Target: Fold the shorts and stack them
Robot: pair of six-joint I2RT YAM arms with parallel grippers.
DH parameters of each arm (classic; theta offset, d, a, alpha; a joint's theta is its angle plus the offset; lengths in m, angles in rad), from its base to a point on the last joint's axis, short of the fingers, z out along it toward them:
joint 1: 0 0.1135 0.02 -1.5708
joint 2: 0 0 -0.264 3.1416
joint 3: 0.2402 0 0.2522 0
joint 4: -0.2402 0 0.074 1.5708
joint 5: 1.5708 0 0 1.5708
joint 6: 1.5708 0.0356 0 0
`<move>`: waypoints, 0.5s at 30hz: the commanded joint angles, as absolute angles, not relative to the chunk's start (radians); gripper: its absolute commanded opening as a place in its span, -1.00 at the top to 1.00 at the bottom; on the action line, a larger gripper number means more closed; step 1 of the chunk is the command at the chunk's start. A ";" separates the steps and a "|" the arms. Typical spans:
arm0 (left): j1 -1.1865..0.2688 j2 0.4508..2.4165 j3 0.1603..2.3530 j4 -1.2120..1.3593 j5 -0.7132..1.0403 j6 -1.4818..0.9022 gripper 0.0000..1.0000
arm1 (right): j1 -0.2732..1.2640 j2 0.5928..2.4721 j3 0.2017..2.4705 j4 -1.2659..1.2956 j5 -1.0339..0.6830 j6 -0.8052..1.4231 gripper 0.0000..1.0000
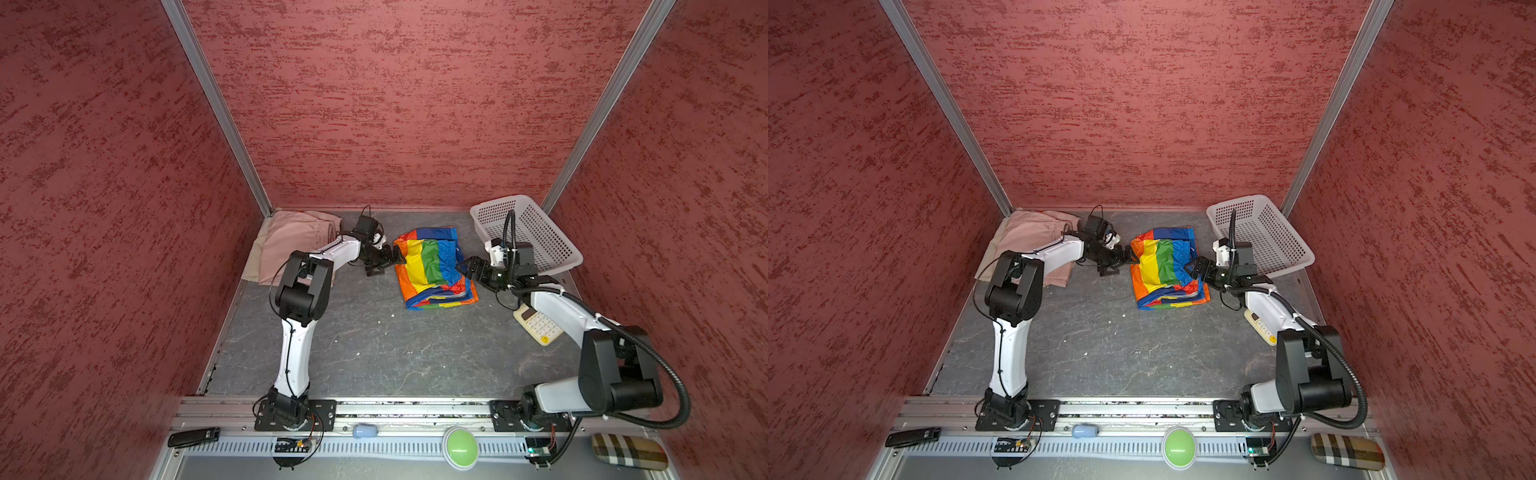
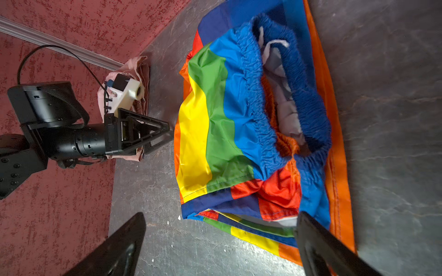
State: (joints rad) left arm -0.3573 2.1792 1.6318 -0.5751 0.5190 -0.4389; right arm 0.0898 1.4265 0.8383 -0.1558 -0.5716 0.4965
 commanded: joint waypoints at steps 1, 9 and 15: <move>-0.385 2.202 1.679 -0.650 0.461 -0.377 -0.97 | 0.075 1.401 0.843 -0.159 -0.563 0.477 -0.98; -0.405 2.285 1.741 -0.644 0.500 -0.418 -0.33 | 0.061 1.393 0.825 -0.146 -0.568 0.480 -0.98; -0.407 2.329 1.803 -0.695 0.459 -0.403 0.23 | 0.054 1.383 0.817 -0.139 -0.571 0.485 -0.98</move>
